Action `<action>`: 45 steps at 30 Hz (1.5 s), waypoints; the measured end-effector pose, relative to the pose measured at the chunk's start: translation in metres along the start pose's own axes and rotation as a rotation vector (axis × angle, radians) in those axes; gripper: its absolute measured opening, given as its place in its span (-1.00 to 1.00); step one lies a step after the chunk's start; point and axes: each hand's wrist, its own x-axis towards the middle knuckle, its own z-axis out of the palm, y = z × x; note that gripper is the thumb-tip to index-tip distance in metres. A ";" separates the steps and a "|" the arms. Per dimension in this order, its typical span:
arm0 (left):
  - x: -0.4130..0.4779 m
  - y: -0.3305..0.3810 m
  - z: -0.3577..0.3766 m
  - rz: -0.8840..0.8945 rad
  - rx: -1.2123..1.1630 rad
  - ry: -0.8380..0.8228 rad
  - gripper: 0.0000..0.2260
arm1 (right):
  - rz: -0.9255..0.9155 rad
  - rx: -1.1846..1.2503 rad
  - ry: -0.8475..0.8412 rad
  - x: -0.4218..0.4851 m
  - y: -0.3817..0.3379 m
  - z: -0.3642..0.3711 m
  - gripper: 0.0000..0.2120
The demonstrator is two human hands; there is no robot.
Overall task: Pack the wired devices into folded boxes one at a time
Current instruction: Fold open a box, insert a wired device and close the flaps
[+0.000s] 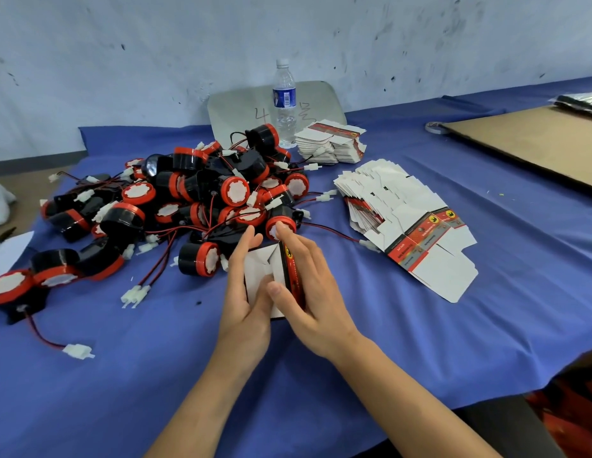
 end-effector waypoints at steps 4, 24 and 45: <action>0.003 -0.002 -0.001 -0.124 -0.162 0.091 -0.43 | -0.004 0.047 0.033 0.001 -0.001 -0.001 -0.43; 0.013 -0.001 -0.008 -0.410 -0.533 0.092 -0.60 | 0.054 0.158 0.069 0.002 0.000 -0.003 -0.51; 0.004 -0.013 -0.009 0.115 0.669 -0.061 0.09 | 0.119 -0.034 0.062 0.004 0.005 -0.007 -0.37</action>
